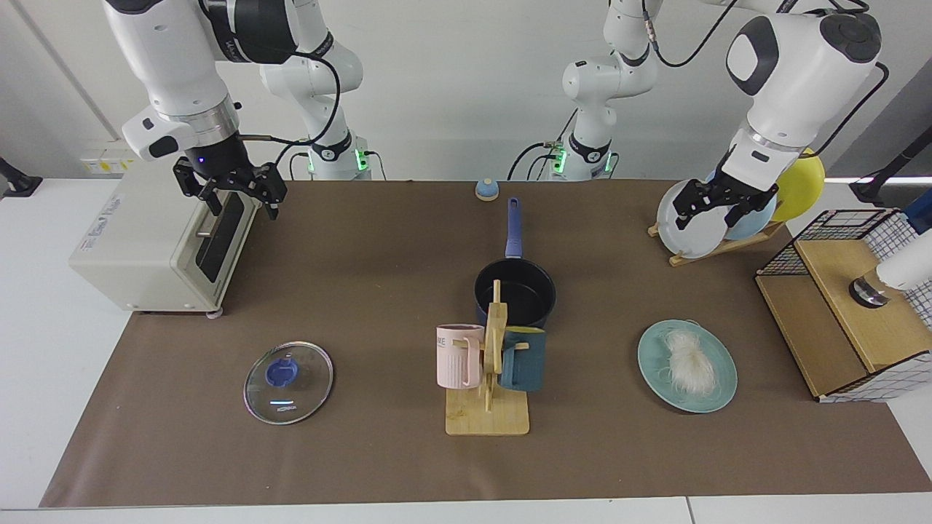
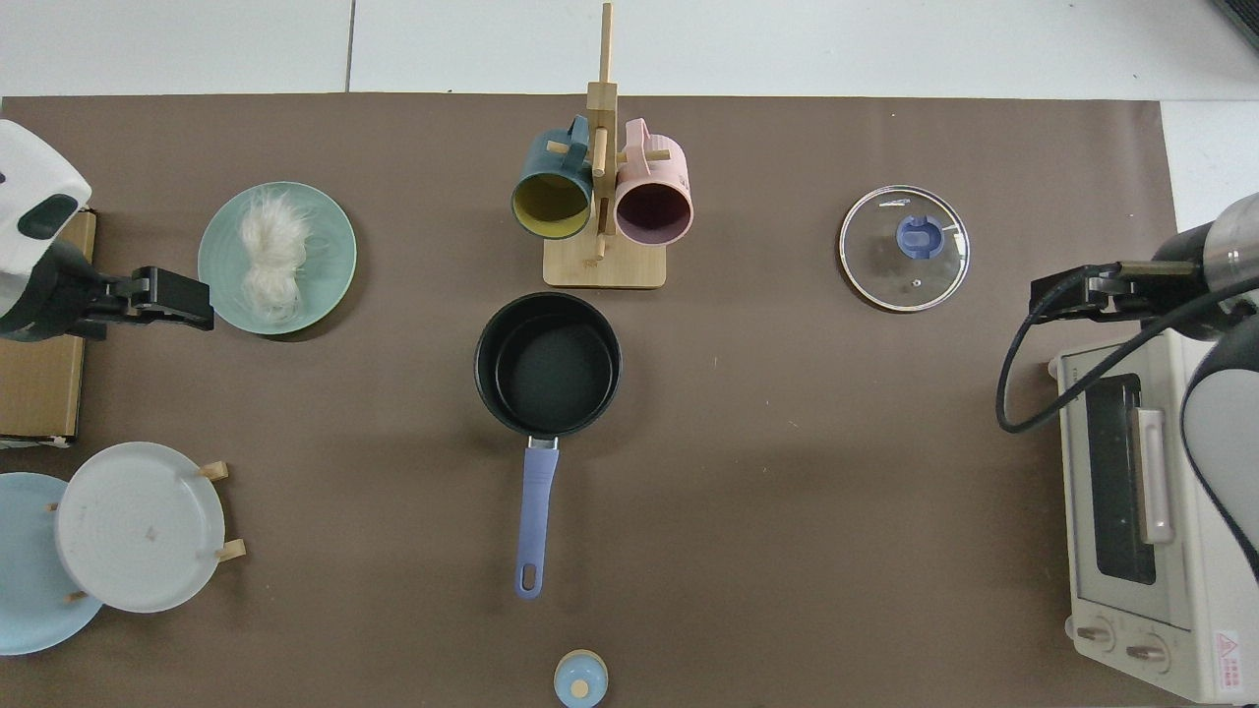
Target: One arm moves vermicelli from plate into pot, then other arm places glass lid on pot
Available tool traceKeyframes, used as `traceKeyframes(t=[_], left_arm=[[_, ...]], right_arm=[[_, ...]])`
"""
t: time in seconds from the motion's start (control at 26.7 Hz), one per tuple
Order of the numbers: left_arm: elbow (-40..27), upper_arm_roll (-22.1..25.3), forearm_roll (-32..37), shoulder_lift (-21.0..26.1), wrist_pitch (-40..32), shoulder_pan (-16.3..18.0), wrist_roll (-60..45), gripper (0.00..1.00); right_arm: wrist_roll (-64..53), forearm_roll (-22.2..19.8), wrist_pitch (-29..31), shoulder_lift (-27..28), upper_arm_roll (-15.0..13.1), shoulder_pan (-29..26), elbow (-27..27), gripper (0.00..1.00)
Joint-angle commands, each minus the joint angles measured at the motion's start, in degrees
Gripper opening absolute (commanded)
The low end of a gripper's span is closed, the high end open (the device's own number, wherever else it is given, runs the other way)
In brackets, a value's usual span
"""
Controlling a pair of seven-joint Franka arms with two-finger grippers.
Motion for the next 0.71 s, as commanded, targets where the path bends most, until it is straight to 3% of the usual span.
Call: traceKeyframes(t=[0.0, 0.41, 0.67], left_arm=[[1.3, -0.4, 1.7, 5.2, 4.4, -0.6, -0.5, 1.0], [3.1, -1.7, 5.9, 17.6, 20.7, -0.6, -0.9, 1.0], [2.9, -1.8, 11.4, 23.9, 27.5, -0.7, -0.5, 1.0]], right_arm=[[-2.0, 0.7, -0.6, -0.2, -0.1, -0.6, 0.3, 1.0], [-1.9, 0.8, -1.0, -1.0, -0.3, -0.3, 0.4, 1.0], [-1.6, -0.2, -2.7, 1.0, 0.3, 0.3, 4.4, 1.0]])
